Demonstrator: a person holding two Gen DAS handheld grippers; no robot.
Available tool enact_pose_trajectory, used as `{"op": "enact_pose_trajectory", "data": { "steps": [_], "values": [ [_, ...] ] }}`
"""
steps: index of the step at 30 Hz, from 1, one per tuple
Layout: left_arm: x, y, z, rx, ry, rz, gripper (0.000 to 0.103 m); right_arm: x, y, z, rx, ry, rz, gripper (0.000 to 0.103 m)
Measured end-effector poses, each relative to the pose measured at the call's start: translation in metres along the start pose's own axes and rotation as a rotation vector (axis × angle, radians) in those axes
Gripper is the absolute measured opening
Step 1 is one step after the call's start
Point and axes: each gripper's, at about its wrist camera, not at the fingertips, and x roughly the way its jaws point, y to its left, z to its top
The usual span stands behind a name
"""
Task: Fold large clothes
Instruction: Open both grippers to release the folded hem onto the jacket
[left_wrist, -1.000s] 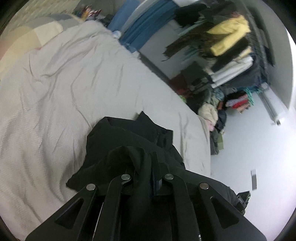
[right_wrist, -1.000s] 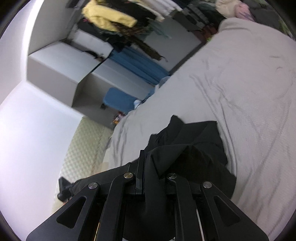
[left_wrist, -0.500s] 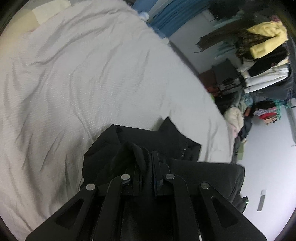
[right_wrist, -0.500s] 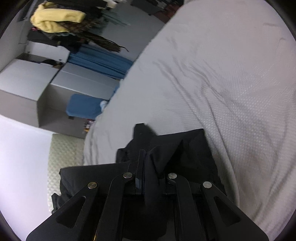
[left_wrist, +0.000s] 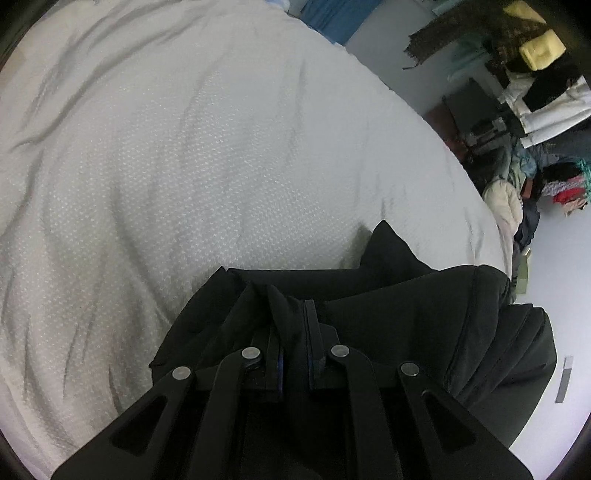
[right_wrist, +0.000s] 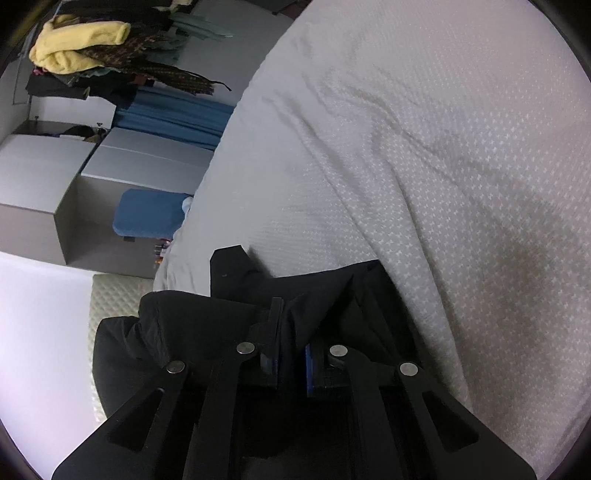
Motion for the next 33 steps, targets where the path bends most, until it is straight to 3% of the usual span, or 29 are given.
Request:
{"op": "enact_pose_trajectory", "data": {
  "steps": [6,8,9,10,11,12,14,21,24,27,29,33],
  "values": [
    [-0.025,0.007,-0.007,-0.032,-0.011,-0.017,0.01,-0.011,0.007,-0.008,-0.039,0.018,0.014,0.014],
    [-0.045,0.007,-0.013,-0.016,-0.035,-0.025,0.011,-0.023,0.015,-0.014,-0.074,0.006,0.016,0.022],
    [-0.059,0.008,-0.018,-0.009,-0.058,-0.036,0.014,-0.027,0.02,-0.017,-0.094,-0.008,0.014,0.032],
    [-0.071,0.009,-0.022,-0.005,-0.074,-0.047,0.017,-0.038,0.027,-0.021,-0.123,-0.031,0.017,0.052],
    [-0.088,0.01,-0.029,0.003,-0.103,-0.062,0.033,-0.047,0.035,-0.024,-0.151,-0.057,0.016,0.061],
    [-0.1,0.01,-0.033,0.013,-0.124,-0.068,0.056,-0.055,0.041,-0.026,-0.182,-0.082,0.009,0.069],
    [-0.13,0.001,-0.048,0.075,-0.195,-0.06,0.078,-0.075,0.06,-0.035,-0.265,-0.158,-0.019,0.07],
    [-0.187,-0.062,-0.122,0.317,-0.456,-0.04,0.086,-0.101,0.137,-0.105,-0.622,-0.369,-0.087,0.085],
    [-0.179,-0.094,-0.154,0.397,-0.536,-0.016,0.088,-0.086,0.157,-0.137,-0.748,-0.356,-0.079,0.094],
    [-0.147,-0.124,-0.176,0.47,-0.511,0.008,0.089,-0.062,0.171,-0.161,-0.843,-0.317,-0.106,0.096],
    [-0.121,-0.142,-0.186,0.55,-0.481,0.07,0.089,-0.047,0.174,-0.166,-0.856,-0.315,-0.135,0.097],
    [-0.074,-0.155,-0.185,0.614,-0.425,0.152,0.089,-0.021,0.174,-0.169,-0.872,-0.297,-0.174,0.098]
  ]
}}
